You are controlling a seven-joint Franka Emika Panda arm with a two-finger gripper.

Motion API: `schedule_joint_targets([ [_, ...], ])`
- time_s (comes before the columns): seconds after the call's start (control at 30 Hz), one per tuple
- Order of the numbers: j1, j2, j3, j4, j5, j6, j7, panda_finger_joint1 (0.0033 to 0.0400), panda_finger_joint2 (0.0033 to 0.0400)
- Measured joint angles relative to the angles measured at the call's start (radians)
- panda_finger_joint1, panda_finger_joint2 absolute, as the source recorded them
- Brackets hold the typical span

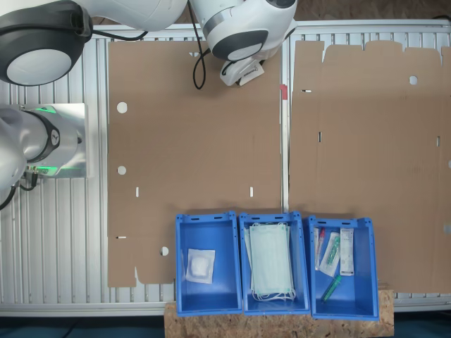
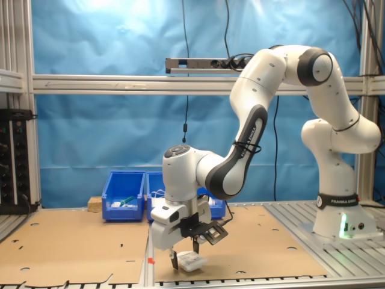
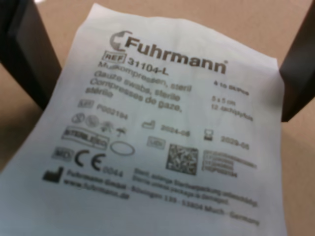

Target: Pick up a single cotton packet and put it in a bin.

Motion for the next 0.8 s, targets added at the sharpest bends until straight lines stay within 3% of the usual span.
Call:
schedule_joint_targets([
  [0.8, 0.001, 0.000, 0.034, 0.004, 0.000, 0.001, 0.000, 0.0400, 0.0400],
])
